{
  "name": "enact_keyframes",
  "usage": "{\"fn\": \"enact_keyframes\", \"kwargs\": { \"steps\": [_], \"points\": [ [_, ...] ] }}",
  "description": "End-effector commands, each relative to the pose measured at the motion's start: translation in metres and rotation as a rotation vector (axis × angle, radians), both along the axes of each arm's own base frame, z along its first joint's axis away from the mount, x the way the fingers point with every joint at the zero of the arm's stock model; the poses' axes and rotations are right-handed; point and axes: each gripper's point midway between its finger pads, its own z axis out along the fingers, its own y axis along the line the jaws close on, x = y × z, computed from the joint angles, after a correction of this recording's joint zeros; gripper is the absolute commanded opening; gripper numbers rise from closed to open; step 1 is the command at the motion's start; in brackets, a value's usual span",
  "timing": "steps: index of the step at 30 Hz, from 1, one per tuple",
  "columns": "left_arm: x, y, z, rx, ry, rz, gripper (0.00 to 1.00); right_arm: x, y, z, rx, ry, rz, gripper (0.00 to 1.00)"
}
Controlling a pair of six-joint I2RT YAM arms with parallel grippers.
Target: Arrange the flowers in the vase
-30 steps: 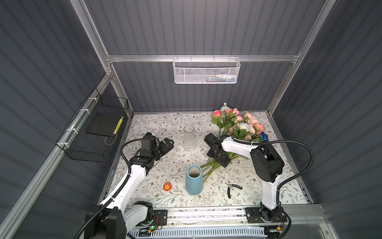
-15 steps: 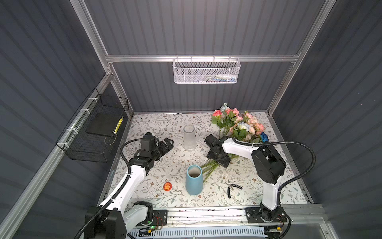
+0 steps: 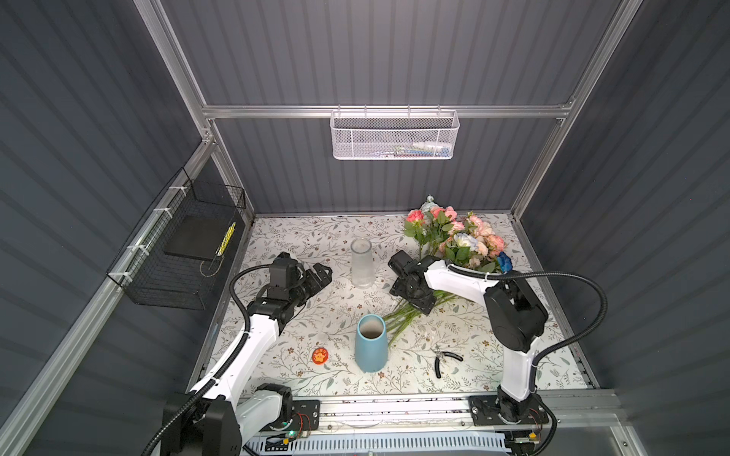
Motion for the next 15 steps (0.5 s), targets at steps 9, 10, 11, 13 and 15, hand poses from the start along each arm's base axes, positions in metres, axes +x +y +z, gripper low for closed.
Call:
{"fn": "enact_keyframes", "kwargs": {
  "steps": [9,10,11,13,15],
  "points": [
    [-0.004,0.001,0.003,0.025,-0.012,-0.014,1.00,-0.035,-0.024,-0.024,-0.115,0.189,0.026,0.97],
    [-0.004,0.001,0.003,0.025,-0.013,-0.014,1.00,-0.038,-0.026,-0.025,-0.111,0.185,0.036,0.95],
    [-0.004,0.001,0.002,0.025,-0.012,-0.014,1.00,-0.041,-0.030,-0.027,-0.110,0.183,0.041,0.91],
    [-0.004,0.001,0.003,0.022,-0.014,-0.013,1.00,-0.045,-0.037,-0.028,-0.121,0.175,0.063,0.84],
    [-0.004,0.001,0.003,0.021,-0.012,-0.011,1.00,-0.046,-0.044,-0.031,-0.139,0.173,0.082,0.82]
  ]
}}
